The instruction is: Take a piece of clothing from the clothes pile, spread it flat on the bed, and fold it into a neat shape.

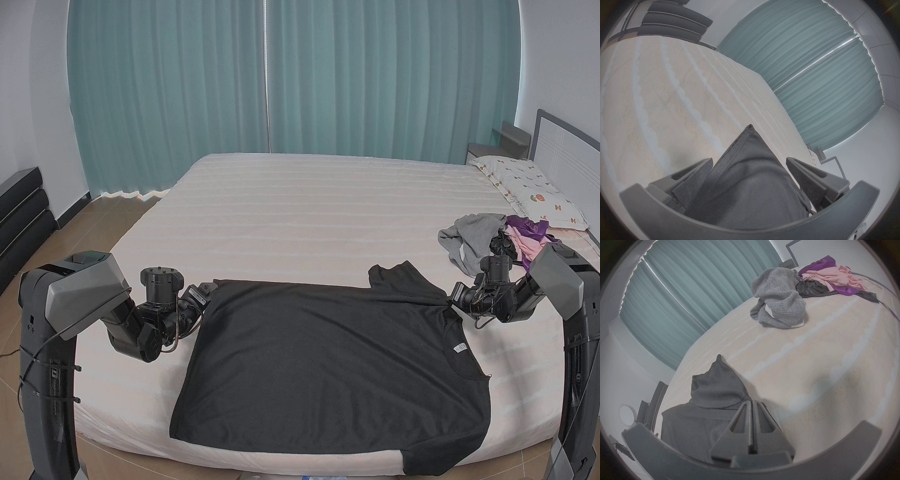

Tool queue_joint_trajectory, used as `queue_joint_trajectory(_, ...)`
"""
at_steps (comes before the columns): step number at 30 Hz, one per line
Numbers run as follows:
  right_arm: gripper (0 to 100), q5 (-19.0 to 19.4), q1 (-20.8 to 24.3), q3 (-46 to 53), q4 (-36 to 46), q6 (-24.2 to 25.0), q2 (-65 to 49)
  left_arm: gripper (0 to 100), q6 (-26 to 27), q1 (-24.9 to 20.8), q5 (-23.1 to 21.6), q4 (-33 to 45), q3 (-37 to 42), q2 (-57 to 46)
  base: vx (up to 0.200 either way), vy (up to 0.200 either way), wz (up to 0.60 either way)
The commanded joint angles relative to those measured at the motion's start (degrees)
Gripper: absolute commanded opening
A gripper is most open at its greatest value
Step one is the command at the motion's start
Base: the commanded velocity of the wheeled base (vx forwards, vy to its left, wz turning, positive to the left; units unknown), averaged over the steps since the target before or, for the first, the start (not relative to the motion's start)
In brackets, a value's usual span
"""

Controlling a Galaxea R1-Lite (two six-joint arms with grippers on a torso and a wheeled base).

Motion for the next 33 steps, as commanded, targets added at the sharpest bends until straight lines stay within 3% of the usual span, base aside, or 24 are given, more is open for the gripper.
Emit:
queue_joint_trajectory(1,0,0.28,-0.14,1.44,0.45,-0.52,-1.07,100,-0.02,0.00,0.09,-0.02,0.04,0.00,0.000,0.000,0.00)
queue_joint_trajectory(9,0,1.95,0.12,2.67,3.09,-3.60,-2.12,100,-0.02,-0.09,0.00,0.50,-0.05,0.00,0.000,0.000,0.00)
queue_joint_trajectory(10,100,1.95,0.30,2.50,3.00,-3.60,-2.12,100,-0.02,-0.09,0.09,0.50,-0.05,0.00,0.000,0.000,0.00)
queue_joint_trajectory(21,100,1.51,1.18,-4.71,4.06,-3.07,-0.98,100,-0.02,0.00,0.09,0.59,0.22,0.09,0.000,0.000,0.00)
queue_joint_trajectory(24,100,1.51,3.20,-8.31,4.50,-2.99,2.01,100,0.07,0.09,0.09,0.50,1.18,0.00,0.000,0.000,0.00)
queue_joint_trajectory(33,100,1.25,3.46,-16.93,4.59,-1.40,9.92,100,-0.02,0.09,0.09,0.50,1.36,0.00,0.000,0.000,0.00)
